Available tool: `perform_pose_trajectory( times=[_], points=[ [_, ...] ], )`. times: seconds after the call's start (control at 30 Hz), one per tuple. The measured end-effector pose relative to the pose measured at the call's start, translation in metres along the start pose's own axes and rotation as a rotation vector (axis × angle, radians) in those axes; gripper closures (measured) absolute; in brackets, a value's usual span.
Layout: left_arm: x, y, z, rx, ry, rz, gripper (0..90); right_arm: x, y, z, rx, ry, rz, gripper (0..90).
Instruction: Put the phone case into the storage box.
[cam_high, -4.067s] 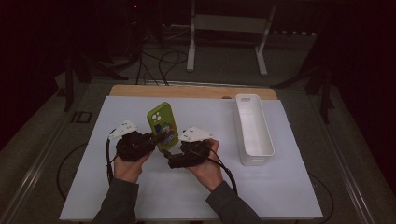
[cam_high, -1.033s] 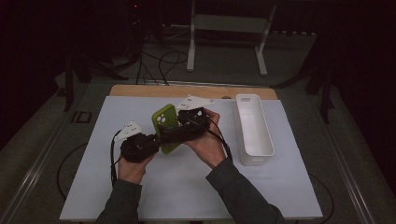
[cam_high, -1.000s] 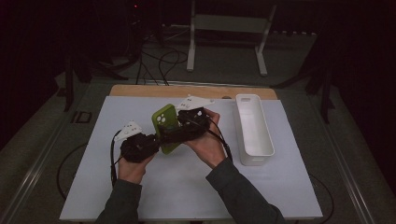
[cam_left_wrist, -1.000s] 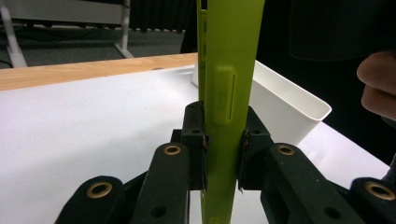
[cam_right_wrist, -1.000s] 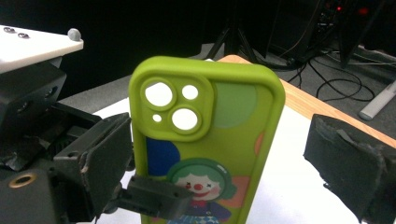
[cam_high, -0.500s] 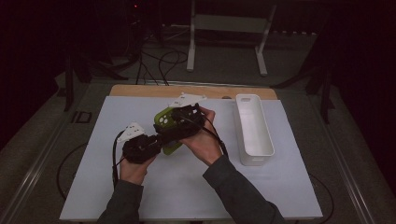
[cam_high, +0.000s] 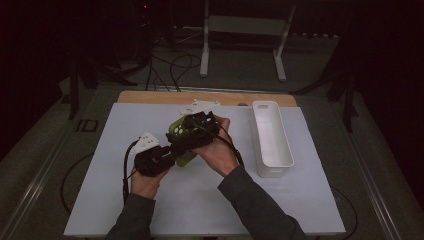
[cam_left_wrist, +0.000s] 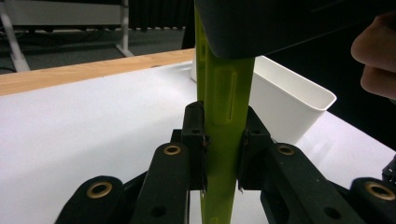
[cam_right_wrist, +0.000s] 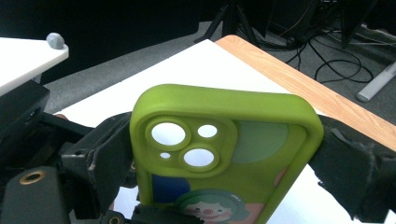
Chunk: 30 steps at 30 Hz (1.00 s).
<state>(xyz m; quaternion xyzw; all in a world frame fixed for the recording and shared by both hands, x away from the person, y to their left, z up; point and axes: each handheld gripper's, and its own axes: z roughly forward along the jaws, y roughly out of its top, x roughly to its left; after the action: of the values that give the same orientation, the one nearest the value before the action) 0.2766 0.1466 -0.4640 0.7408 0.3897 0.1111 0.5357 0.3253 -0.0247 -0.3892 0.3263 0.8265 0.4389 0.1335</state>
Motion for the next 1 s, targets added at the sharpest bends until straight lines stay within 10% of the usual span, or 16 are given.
perform_pose_trajectory(
  times=[1.0],
  points=[
    [-0.0041, -0.0012, 0.0023, 0.019, 0.009, 0.062, 77.5, -0.0073, 0.001, -0.0006, 0.067, 0.038, 0.027, 13.1]
  ],
)
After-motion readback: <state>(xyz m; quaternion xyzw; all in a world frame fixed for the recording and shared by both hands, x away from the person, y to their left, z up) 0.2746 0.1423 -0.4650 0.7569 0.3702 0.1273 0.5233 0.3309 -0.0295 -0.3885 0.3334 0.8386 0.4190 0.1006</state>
